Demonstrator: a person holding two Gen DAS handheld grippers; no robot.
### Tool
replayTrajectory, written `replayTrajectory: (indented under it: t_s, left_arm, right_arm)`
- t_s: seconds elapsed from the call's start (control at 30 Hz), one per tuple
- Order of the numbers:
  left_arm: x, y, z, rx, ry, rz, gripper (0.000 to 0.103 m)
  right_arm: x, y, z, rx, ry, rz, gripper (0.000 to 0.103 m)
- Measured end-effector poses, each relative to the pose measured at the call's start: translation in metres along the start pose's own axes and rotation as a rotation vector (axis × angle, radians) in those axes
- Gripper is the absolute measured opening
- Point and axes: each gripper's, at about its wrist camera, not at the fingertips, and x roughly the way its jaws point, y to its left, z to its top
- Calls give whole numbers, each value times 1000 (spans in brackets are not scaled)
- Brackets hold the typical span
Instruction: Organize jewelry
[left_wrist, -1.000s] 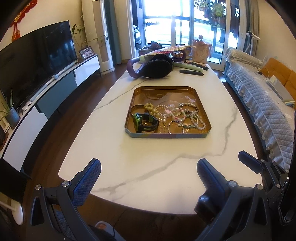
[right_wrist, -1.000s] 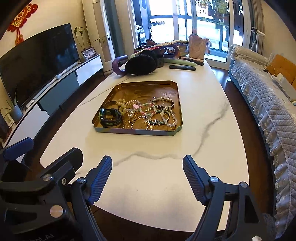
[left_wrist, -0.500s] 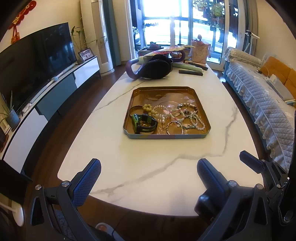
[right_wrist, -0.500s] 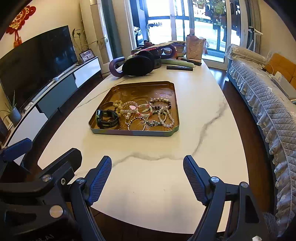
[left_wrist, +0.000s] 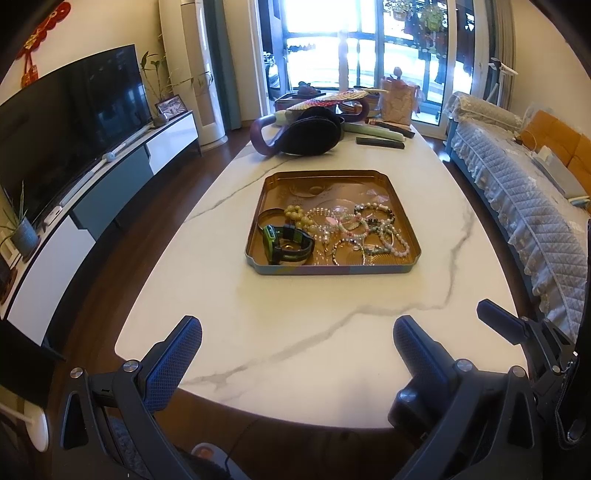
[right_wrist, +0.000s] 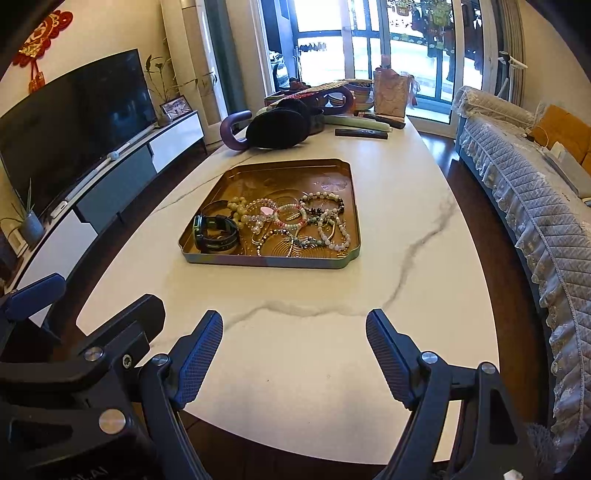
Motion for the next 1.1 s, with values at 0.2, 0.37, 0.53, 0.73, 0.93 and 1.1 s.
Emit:
replayTrajectory:
  t_s: [0.2, 0.37, 0.53, 0.73, 0.93, 1.1]
  left_arm:
    - [2, 2, -2, -5, 9, -1, 103]
    - [2, 1, -2, -2, 9, 3, 103]
    - [1, 2, -2, -4, 9, -6, 103]
    - [1, 2, -2, -4, 9, -5, 103]
    - [1, 2, -2, 1, 11, 0, 103]
    - [1, 2, -3, 1, 10, 2, 103]
  right_arm:
    - [1, 2, 0, -6, 1, -3, 78]
    - [2, 1, -1, -5, 4, 1, 77]
    - [2, 1, -1, -2, -3, -4, 78]
    - [3, 2, -2, -5, 0, -1, 78]
    - [5, 3, -4, -7, 9, 2, 78]
    - [5, 3, -4, -7, 10, 3, 78]
